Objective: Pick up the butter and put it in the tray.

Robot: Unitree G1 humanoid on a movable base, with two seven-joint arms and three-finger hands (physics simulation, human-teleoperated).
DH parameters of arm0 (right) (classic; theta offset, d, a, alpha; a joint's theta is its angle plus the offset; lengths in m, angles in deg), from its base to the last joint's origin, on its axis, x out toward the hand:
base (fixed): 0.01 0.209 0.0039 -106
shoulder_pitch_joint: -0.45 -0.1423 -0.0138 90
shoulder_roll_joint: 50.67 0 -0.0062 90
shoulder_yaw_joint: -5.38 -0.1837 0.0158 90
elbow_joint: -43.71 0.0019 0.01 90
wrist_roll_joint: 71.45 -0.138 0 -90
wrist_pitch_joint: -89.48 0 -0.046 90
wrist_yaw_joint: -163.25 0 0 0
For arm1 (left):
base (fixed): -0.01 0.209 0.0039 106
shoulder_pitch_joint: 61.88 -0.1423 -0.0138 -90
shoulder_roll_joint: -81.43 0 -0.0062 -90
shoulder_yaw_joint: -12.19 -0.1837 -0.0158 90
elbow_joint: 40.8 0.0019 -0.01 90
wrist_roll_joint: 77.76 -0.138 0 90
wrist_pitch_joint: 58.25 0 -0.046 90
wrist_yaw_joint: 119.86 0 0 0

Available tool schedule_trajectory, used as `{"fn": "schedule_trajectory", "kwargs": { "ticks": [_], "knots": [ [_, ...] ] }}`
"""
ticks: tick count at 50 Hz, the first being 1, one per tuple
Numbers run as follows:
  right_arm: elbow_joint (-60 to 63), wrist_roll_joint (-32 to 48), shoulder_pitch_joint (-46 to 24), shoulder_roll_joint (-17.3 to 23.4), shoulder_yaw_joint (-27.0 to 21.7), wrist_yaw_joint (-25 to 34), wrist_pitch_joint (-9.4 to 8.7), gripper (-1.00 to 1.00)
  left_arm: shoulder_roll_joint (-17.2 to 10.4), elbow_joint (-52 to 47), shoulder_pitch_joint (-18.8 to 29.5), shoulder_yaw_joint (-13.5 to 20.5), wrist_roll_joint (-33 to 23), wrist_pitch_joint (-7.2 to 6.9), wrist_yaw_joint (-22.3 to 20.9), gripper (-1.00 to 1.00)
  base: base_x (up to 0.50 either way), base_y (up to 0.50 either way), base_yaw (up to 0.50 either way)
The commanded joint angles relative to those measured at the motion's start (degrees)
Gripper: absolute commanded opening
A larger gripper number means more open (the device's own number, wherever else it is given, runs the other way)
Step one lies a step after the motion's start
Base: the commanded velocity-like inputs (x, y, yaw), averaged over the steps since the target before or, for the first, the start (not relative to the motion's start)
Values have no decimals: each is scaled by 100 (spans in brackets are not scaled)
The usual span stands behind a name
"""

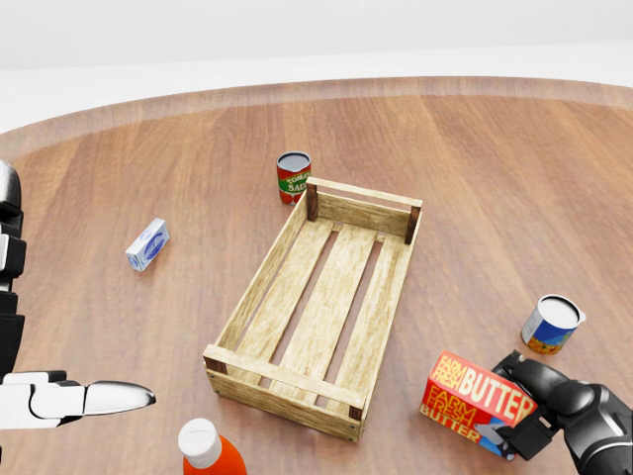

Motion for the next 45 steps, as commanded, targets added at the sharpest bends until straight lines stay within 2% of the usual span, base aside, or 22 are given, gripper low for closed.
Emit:
{"fn": "schedule_trajectory", "kwargs": {
  "ticks": [1, 13, 23, 34, 41, 45],
  "knots": [
    [25, 63, -13, 40, -86, -38, 0, -100, -14, -8, 21, 32, 22, 0, 5, 100, 0, 0, 0],
    [141, 97, -36, 72, -86, 52, 0, -100, -40, 92, 103, 66, 52, 0, 29, 100, 0, 0, 0],
    [774, 151, 120, 207, -182, 294, 0, -100, -35, -86, 47, 85, 94, 0, 29, 100, 0, 0, 0],
    [2618, 398, 626, 400, -516, 1083, 0, -100, -34, -103, 49, 88, 101, 0, 32, 100, 0, 0, 0],
    [3918, 778, 942, 544, -747, 1805, 0, -100, -19, -85, 29, 75, 87, 0, 11, 100, 0, 0, 0],
    [4395, 1026, 978, 594, -858, 1846, 0, -100, -17, -27, 39, 48, 58, 0, 21, 100, 0, 0, 0]
  ]
}}
